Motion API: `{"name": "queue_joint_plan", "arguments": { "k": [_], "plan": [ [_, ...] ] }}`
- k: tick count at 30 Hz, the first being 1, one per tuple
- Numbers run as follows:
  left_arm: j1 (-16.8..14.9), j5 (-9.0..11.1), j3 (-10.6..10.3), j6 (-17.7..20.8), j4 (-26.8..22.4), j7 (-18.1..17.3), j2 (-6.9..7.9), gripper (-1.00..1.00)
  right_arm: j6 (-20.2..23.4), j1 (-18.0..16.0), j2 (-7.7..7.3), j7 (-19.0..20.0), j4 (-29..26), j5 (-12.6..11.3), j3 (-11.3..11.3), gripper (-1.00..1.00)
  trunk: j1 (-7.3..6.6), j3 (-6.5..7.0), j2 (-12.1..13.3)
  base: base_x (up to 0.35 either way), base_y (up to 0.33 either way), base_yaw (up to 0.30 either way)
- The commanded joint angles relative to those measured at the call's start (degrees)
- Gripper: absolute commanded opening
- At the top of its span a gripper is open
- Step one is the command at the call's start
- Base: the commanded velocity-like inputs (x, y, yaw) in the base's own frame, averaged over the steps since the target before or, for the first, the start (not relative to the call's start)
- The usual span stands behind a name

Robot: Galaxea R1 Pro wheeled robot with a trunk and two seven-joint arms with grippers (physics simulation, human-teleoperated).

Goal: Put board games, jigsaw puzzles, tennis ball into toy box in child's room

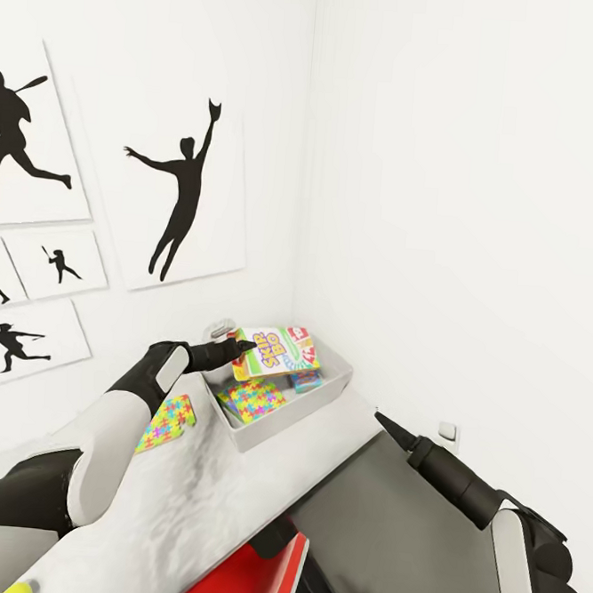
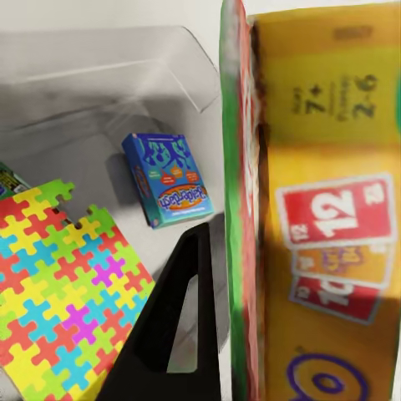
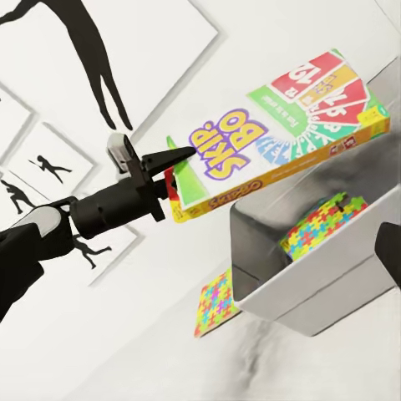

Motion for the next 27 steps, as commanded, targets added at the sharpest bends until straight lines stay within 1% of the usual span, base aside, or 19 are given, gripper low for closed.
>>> {"name": "queue_joint_plan", "arguments": {
  "k": [1,6,11,14,20,27],
  "plan": [
    [-0.06,0.2,0.4,0.39,-0.04,-0.06,-0.05,-1.0,0.31,-0.07,0.04,0.16,-0.01,-0.07,-0.12,1.0,0.03,-0.23,-0.14,0.0,0.0,0.0],
    [-0.06,0.13,0.37,-0.95,-0.01,0.05,-0.08,-1.0,0.39,-0.07,0.04,0.23,-0.07,-0.07,-0.2,1.0,0.03,-0.7,-0.14,0.0,0.0,0.0],
    [-0.06,0.12,0.46,-2.13,1.14,1.86,-0.1,-1.0,0.56,-0.07,0.03,0.39,-0.18,-0.07,-0.21,1.0,0.03,-1.17,-0.14,0.0,0.0,0.0],
    [-0.06,0.12,0.48,-2.35,1.51,2.68,-0.11,-1.0,0.57,-0.07,0.0,0.45,-0.25,-0.07,-0.21,1.0,0.03,-1.45,-0.14,0.0,0.0,0.0],
    [-0.06,0.12,0.48,-2.59,1.63,2.96,-0.12,-1.0,0.56,-0.07,-0.03,0.46,-0.27,-0.07,-0.5,1.0,0.03,-2.02,-0.14,0.0,0.0,0.0],
    [-0.06,0.12,0.42,-5.45,1.72,3.21,-0.19,-1.0,0.5,-0.07,-0.01,0.47,-0.27,-0.07,-0.98,1.0,0.03,-2.68,-0.14,0.0,0.0,0.0]
  ]
}}
